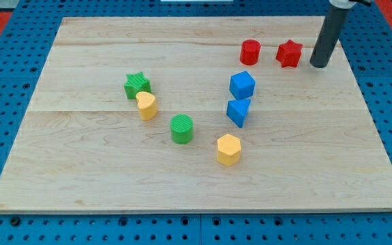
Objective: Push red star closer to the red circle
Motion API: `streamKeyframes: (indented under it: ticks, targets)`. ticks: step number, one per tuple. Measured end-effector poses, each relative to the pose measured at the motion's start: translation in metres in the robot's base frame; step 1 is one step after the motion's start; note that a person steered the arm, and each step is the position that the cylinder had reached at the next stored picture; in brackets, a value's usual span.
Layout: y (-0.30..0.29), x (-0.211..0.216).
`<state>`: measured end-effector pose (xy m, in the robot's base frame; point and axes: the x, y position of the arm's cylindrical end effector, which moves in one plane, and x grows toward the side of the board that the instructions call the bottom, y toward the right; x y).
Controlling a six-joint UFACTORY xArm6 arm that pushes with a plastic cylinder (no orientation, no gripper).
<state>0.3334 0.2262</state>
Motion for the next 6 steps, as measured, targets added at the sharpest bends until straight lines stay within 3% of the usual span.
streamKeyframes:
  ticks: [2,3,4,5,6]
  targets:
    - [0.001,0.002]
    - [0.052,-0.003]
    - [0.054,-0.024]
    - [0.013,-0.037]
    - [-0.064,-0.040]
